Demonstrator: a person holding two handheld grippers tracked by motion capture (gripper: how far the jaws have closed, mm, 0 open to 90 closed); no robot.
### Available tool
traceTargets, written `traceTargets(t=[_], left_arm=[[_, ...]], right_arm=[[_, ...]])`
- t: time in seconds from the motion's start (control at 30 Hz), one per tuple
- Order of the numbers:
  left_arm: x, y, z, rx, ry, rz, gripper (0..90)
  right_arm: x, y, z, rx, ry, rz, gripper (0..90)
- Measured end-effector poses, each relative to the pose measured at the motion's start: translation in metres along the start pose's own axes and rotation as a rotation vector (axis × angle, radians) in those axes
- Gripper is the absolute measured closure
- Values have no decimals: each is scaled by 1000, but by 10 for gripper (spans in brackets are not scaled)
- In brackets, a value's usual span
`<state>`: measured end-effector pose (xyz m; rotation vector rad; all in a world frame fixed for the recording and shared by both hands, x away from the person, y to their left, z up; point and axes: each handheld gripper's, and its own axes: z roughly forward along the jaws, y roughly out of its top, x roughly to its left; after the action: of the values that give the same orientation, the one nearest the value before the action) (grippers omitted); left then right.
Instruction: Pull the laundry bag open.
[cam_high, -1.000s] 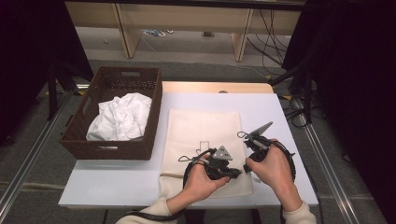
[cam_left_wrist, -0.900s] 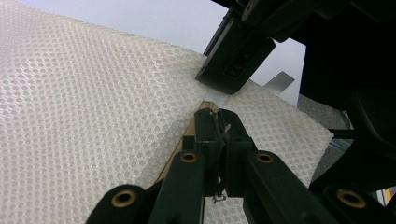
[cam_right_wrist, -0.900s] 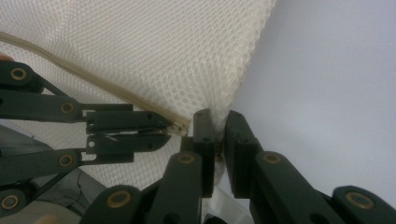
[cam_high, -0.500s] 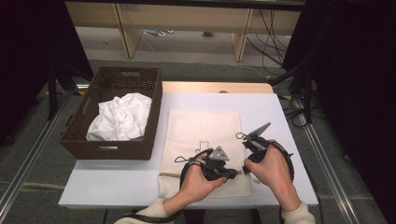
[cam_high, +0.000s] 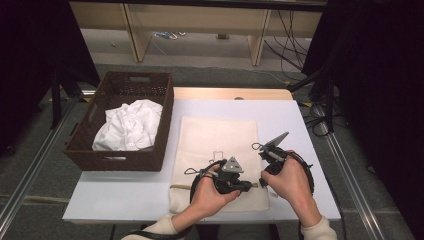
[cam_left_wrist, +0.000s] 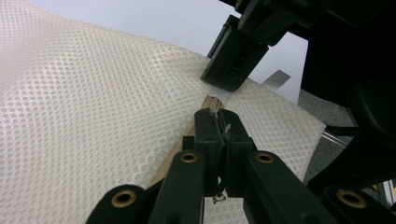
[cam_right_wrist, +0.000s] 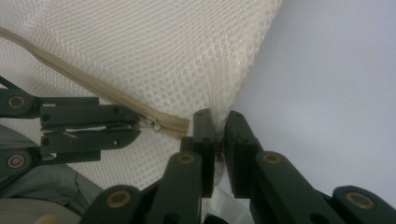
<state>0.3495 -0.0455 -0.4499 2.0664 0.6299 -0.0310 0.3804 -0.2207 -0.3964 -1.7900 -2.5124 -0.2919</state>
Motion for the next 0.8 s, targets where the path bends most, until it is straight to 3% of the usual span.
traceTargets(t=[0.07, 0.1, 0.13, 0.23, 0.27, 0.3, 0.33, 0.43, 0.8], left_arm=[[0, 0, -1, 6, -7, 6, 869], [0, 0, -1, 7, 8, 14, 869], [-1, 0, -1, -3, 3, 2, 869], [0, -1, -2, 5, 9, 11, 869], [0, 0, -2, 0, 6, 12, 870], [1, 0, -2, 4, 4, 17, 870], [0, 0, -3, 3, 11, 15, 870], [0, -1, -4, -1, 4, 12, 869], [1, -2, -9, 1, 11, 6, 869]], right_arm=[[1, 0, -1, 15, 4, 14, 846], [3, 0, -1, 21, -1, 35, 846], [3, 0, -1, 21, -1, 35, 846], [-1, 0, 0, -1, 5, -12, 845], [3, 0, -1, 20, 10, 32, 845], [3, 0, -1, 24, 13, 36, 845], [1, 0, 0, 11, 9, 12, 845], [1, 0, 1, -2, 0, 2, 846], [1, 0, 1, 17, 7, 7, 845]])
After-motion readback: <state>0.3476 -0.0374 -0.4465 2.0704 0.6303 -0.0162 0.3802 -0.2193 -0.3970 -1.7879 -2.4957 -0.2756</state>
